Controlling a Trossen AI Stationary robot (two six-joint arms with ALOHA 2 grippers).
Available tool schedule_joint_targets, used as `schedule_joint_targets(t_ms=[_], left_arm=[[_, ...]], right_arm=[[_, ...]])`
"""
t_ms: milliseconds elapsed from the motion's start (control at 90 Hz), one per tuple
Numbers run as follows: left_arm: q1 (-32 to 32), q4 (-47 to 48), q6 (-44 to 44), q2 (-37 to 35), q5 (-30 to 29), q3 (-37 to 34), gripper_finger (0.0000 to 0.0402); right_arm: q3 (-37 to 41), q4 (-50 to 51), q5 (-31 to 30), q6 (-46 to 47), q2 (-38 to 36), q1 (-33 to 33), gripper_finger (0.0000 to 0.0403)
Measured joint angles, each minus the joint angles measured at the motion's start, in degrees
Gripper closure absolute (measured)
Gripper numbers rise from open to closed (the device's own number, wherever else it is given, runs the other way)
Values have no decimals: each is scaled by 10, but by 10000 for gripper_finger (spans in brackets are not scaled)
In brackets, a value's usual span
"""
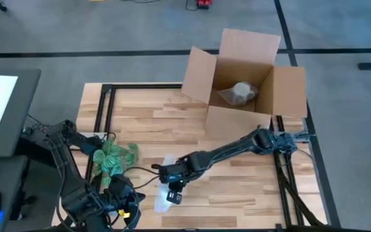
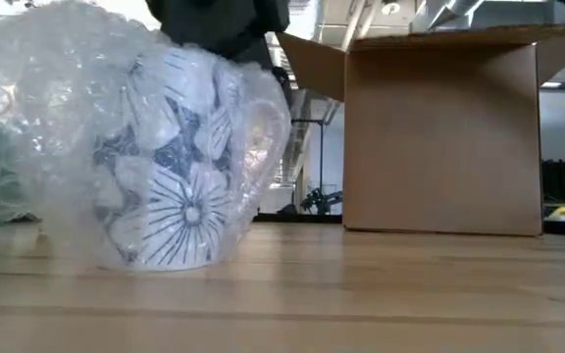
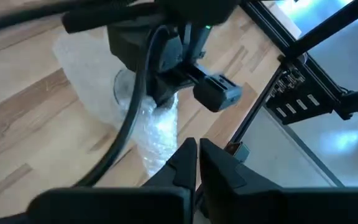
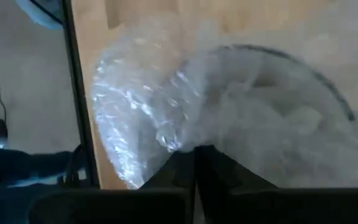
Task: Wrap mug
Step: Wrap the blue mug with bubble wrap
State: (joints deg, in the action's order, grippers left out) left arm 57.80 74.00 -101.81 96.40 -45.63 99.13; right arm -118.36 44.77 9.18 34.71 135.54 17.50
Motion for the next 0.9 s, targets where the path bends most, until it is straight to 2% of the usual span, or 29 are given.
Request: schedule_joint_targets(t_ms=[200,378,656,900], left_arm=[[0,0,0,0,0,0,402],[0,2,0,0,0,0,402],[0,2,2,0,1,0,402],[0,2,3,0,1,0,402]], right_arm=[[0,6,-5,0,9,-4,403],[-20,47,-14,2,-20,-13,403],[-88,81,-22,13,-40,-23,403],[-53,81,-37,13,-28,-22,403]])
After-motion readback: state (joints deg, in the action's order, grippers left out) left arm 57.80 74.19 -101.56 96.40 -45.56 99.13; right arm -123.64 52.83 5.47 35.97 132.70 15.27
